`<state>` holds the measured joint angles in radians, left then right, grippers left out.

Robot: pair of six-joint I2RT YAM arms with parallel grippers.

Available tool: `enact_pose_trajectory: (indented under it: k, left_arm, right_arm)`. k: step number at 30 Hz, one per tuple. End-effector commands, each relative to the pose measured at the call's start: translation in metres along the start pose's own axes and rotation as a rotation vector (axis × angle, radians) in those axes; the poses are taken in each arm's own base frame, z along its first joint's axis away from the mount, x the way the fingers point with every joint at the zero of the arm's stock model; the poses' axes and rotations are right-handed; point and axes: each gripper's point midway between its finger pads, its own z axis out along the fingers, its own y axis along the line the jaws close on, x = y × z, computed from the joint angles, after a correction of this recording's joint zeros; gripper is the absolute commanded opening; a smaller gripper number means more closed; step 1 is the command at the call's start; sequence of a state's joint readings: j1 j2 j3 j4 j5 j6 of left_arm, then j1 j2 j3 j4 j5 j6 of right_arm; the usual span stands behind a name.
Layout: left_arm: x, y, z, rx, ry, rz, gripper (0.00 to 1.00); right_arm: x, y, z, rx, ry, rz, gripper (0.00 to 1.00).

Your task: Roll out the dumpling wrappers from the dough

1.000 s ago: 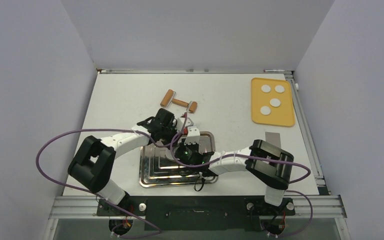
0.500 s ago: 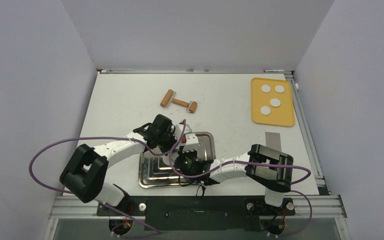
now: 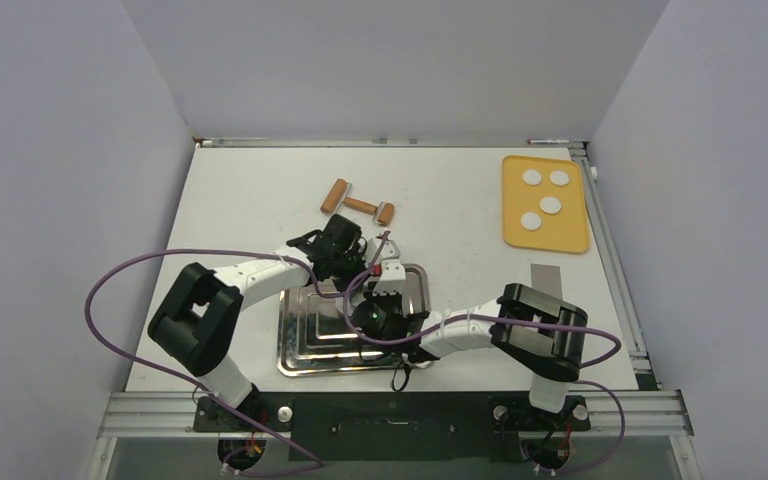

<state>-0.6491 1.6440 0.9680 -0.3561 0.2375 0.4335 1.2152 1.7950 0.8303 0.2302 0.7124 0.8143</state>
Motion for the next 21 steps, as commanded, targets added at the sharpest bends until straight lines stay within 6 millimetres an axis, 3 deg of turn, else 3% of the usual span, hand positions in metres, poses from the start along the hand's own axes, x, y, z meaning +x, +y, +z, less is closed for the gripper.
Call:
enact_pose_trajectory:
  k: [1,6,9,13,17,21]
  left_arm:
    - [0.033,-0.043,0.010,0.134,0.141,0.212,0.00]
    - [0.057,-0.073,-0.016,0.248,0.207,0.013,0.00]
    - [0.072,-0.094,-0.025,0.345,0.248,0.041,0.00]
    - [0.088,-0.110,-0.027,0.405,0.284,0.139,0.00]
    - [0.083,-0.109,-0.022,0.419,0.261,0.154,0.00]
    - [0.062,-0.048,0.005,0.205,0.208,0.077,0.00]
  right_arm:
    - [0.057,0.001,-0.016,-0.110,0.249,-0.281,0.09]
    - [0.007,-0.013,0.033,-0.096,0.154,-0.157,0.09]
    - [-0.005,-0.005,0.054,-0.132,0.123,-0.156,0.09]
    - [-0.005,-0.001,0.064,-0.131,0.118,-0.206,0.09]
    - [0.008,-0.014,0.046,-0.113,0.128,-0.235,0.08]
    - [0.043,-0.010,-0.003,-0.135,0.157,-0.348,0.08]
